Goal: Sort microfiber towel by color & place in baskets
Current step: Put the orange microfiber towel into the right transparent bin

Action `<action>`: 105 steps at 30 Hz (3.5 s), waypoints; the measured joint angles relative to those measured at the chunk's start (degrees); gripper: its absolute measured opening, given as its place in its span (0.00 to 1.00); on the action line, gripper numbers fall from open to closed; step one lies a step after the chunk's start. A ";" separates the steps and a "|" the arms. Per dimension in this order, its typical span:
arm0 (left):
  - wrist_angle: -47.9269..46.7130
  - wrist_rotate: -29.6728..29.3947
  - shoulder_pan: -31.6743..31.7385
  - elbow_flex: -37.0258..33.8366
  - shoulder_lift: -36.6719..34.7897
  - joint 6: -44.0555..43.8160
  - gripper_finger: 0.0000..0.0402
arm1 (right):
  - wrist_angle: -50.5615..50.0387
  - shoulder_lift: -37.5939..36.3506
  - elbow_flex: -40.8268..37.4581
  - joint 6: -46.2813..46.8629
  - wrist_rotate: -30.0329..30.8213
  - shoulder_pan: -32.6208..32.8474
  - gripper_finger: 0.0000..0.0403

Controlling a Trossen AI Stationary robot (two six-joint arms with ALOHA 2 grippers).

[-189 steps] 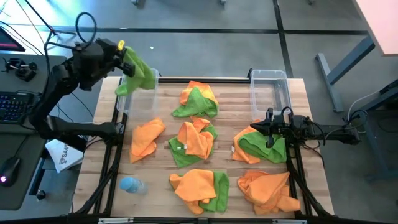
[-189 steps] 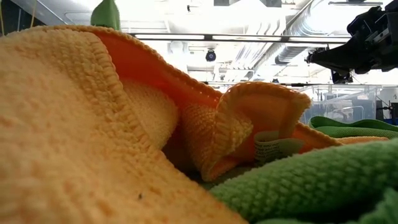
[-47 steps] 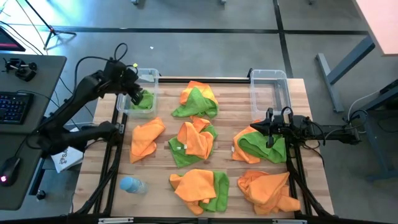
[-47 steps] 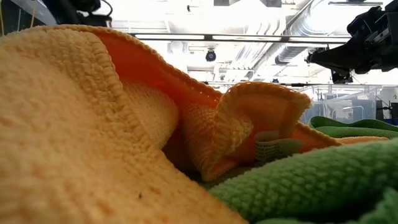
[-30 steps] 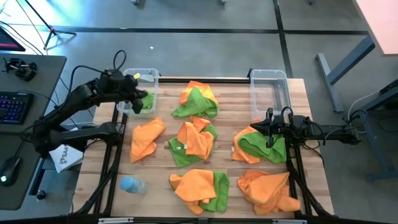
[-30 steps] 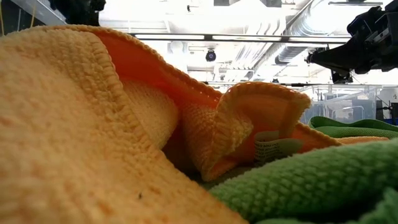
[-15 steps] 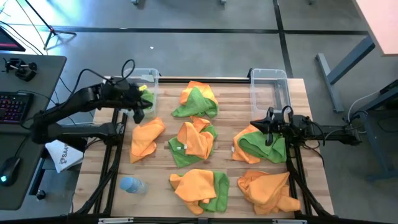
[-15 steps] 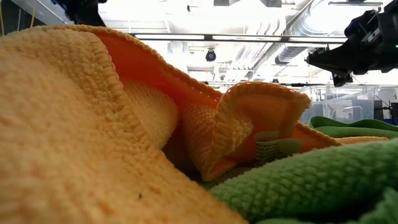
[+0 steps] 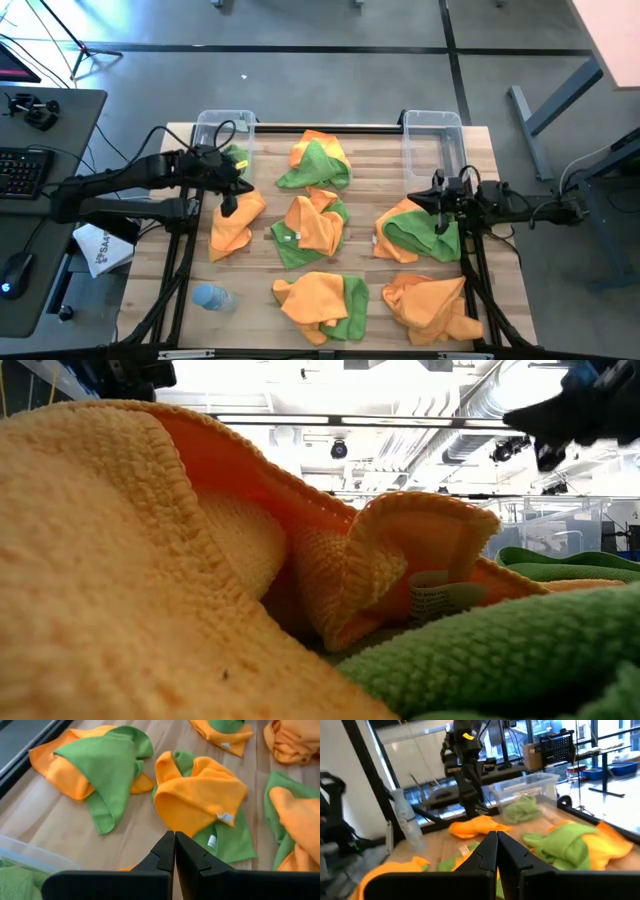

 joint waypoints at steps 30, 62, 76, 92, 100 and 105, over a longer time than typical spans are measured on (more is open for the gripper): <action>-3.66 -0.35 -0.47 -0.82 -11.54 8.76 0.00 | -53.50 78.84 66.02 43.29 7.17 11.44 0.00; -7.14 -0.31 -0.45 -0.82 -11.54 8.48 0.00 | -64.06 80.08 66.06 86.98 -13.67 46.78 0.14; -7.09 -0.31 -0.45 -0.82 -11.54 6.81 0.00 | -61.05 86.01 66.01 53.88 -13.29 52.73 0.32; -7.02 -0.33 -0.45 -0.82 -11.54 6.51 0.00 | -60.15 92.92 66.00 43.99 -12.72 52.62 0.34; -7.03 -0.42 -0.45 -0.82 -11.54 7.03 0.00 | -59.90 94.85 65.99 48.22 -10.63 52.57 0.25; -7.02 -0.46 -0.45 -0.82 -11.54 7.49 0.00 | -58.97 95.40 65.99 55.76 -10.63 52.32 0.08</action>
